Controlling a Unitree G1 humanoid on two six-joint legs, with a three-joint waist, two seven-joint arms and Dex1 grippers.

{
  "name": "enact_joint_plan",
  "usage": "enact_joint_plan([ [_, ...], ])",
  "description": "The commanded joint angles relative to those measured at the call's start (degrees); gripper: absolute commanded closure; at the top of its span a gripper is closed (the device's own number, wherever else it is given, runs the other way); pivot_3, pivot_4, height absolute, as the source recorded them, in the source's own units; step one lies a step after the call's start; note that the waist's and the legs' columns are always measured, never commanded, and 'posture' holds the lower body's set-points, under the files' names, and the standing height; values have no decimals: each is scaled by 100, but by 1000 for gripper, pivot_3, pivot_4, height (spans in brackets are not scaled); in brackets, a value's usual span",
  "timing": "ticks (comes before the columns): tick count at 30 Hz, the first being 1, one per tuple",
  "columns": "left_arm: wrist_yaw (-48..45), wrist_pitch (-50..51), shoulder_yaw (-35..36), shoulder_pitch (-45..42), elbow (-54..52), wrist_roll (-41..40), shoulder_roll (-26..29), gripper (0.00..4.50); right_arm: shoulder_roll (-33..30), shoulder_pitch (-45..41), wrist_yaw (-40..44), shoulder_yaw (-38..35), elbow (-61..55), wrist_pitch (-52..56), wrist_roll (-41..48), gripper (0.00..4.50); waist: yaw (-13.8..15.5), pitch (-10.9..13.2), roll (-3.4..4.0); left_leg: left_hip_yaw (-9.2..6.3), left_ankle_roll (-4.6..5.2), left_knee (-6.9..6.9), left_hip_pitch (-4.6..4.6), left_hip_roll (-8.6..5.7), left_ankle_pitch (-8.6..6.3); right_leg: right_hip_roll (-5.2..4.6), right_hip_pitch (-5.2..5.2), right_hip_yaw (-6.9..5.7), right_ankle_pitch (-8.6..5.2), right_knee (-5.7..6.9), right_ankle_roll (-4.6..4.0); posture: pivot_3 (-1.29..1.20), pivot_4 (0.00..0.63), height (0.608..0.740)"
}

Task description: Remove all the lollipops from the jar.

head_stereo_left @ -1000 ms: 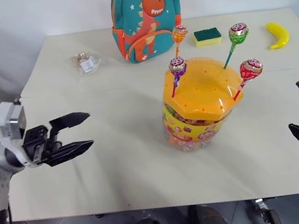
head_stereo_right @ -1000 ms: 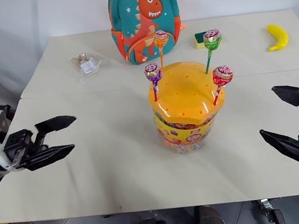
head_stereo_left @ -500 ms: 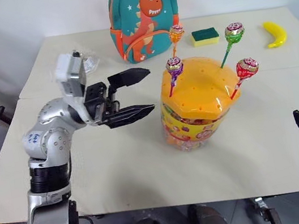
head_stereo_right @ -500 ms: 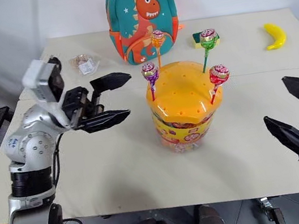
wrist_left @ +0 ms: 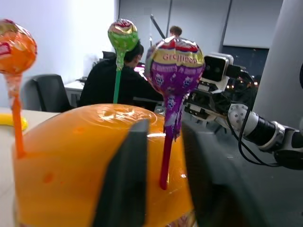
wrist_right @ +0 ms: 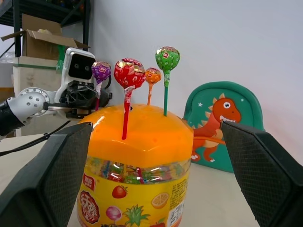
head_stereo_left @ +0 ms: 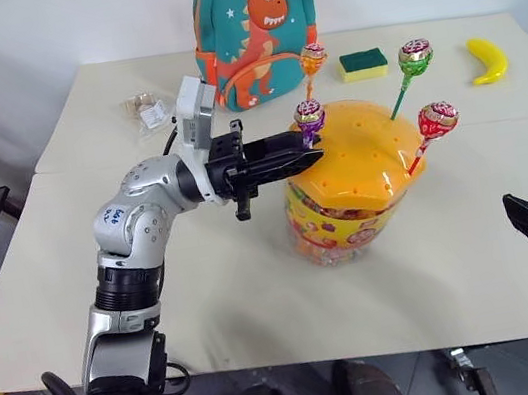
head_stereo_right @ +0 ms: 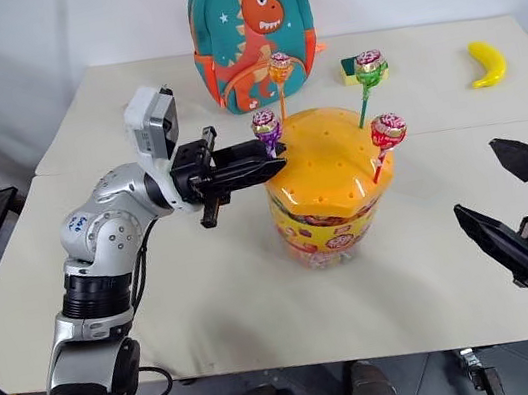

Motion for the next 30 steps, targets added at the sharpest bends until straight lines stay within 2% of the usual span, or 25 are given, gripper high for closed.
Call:
enact_joint_plan([
  [1, 47, -32, 425, -221, 70, -321, -161, 4472, 59, 37, -100, -14, -265, -133, 28, 0, 13, 0, 0, -1, 0, 1, 0, -1, 0, -1, 0, 0, 0, 0, 0, 0, 150, 740],
  [4, 94, 134, 978, -279, 190, -885, -255, 4472, 112, 69, -175, 3, -335, -117, 84, 0, -2, 0, 0, -2, 0, 2, -2, 0, 0, -1, 0, 0, 0, -1, 0, 0, 150, 740],
  [6, 405, 509, 1603, -313, 403, -1438, -76, 4472, 152, 91, -193, 63, -378, -107, 99, 0, -15, 0, 0, -2, 0, 2, -2, 4, 0, 0, 0, 1, 0, -1, 0, 0, 150, 740],
  [8, 589, 765, 1915, -208, 570, -1537, 241, 4472, 169, 97, -182, 113, -401, -127, 85, 0, -45, 0, 1, -3, -2, 1, 1, 9, 0, 2, -1, 4, -1, 0, -1, 0, 150, 740],
  [12, 575, 40, 1450, 984, 1015, 454, 1984, 4472, 103, 56, -77, 225, -337, -198, -76, 0, -109, -7, 12, 4, -9, -16, 23, 7, 0, 12, -1, 11, -2, 3, -4, 0, 150, 740],
  [14, 884, 225, 1383, 1556, 1158, 946, 2690, 4472, 23, 82, 179, 296, -186, -303, -284, 0, -130, -3, 6, 9, -15, -44, 50, -1, -3, 15, 2, 24, -8, 6, -13, 0, 150, 740],
  [17, 1274, 975, 1383, 2534, 987, 1311, 3399, 4472, -56, -4, 524, 409, 113, -512, -576, 0, -103, 7, -25, 1, -16, -43, 46, 4, -6, 12, 1, 23, -9, 2, -14, 0, 150, 740],
  [19, 1323, 1331, 1451, 3114, 672, 1304, 3602, 4472, -94, -92, 675, 454, 279, -603, -654, 0, -65, 7, -29, -6, -12, -41, 45, 3, -12, 0, 3, 34, -9, 1, -14, 0, 150, 740],
  [22, 1525, 1513, 1701, 3776, 395, 1328, 3594, 4472, -198, -157, 1014, 520, 530, -710, -766, 0, -12, 4, -23, -26, -5, -34, 45, -7, -22, -69, 8, 47, -11, 5, -19, 0, 150, 740],
  [27, 1584, 1710, 1979, 4505, 165, 1306, 3532, 4472, -346, -295, 1397, 624, 851, -783, -845, 0, -109, -7, 0, -21, -11, -49, 57, -9, -28, -72, 11, 44, -15, 2, -26, 0, 150, 740],
  [30, 1632, 1772, 2113, 4614, 142, 1301, 3515, 3810, -378, -420, 1464, 679, 960, -796, -880, 0, -183, -11, 12, -10, -13, -66, 72, -8, -28, -70, 12, 46, -17, 3, -29, 0, 150, 740],
])
